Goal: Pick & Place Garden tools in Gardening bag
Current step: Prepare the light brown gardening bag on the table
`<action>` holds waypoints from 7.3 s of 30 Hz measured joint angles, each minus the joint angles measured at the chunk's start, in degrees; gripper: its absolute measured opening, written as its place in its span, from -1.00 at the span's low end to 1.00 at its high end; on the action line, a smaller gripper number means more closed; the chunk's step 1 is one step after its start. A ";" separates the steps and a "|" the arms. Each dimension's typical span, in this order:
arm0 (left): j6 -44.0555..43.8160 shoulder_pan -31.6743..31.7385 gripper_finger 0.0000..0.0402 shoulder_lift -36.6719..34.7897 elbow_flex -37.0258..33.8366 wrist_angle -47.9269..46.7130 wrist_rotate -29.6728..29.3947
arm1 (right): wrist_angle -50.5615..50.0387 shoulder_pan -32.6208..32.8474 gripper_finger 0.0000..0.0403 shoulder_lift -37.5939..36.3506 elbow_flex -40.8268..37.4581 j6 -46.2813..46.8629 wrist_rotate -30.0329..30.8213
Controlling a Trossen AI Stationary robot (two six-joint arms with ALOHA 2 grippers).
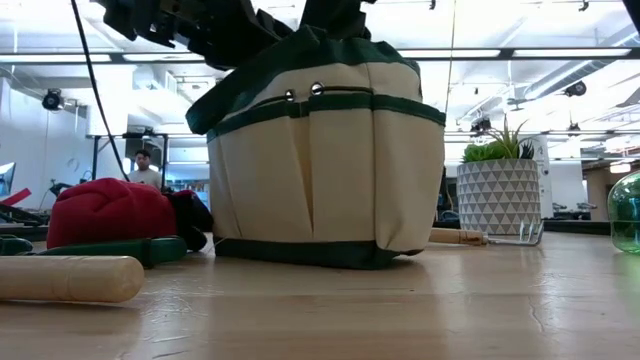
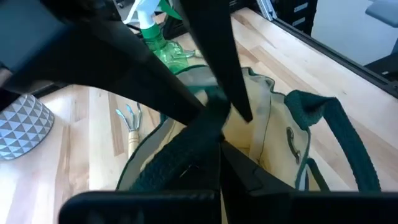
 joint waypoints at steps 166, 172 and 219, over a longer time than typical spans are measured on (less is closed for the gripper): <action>15.34 6.23 -0.98 21.12 44.33 -54.60 -3.80 | 5.80 19.08 -0.69 -14.44 -22.97 0.01 43.78; 15.13 6.38 -0.98 19.30 44.33 -54.26 -3.82 | 8.92 18.67 -0.70 -15.52 -26.40 -0.61 46.55; 15.22 8.13 -0.85 19.06 44.17 -54.27 -0.29 | 19.45 7.29 -0.96 -15.35 -32.97 -8.37 50.88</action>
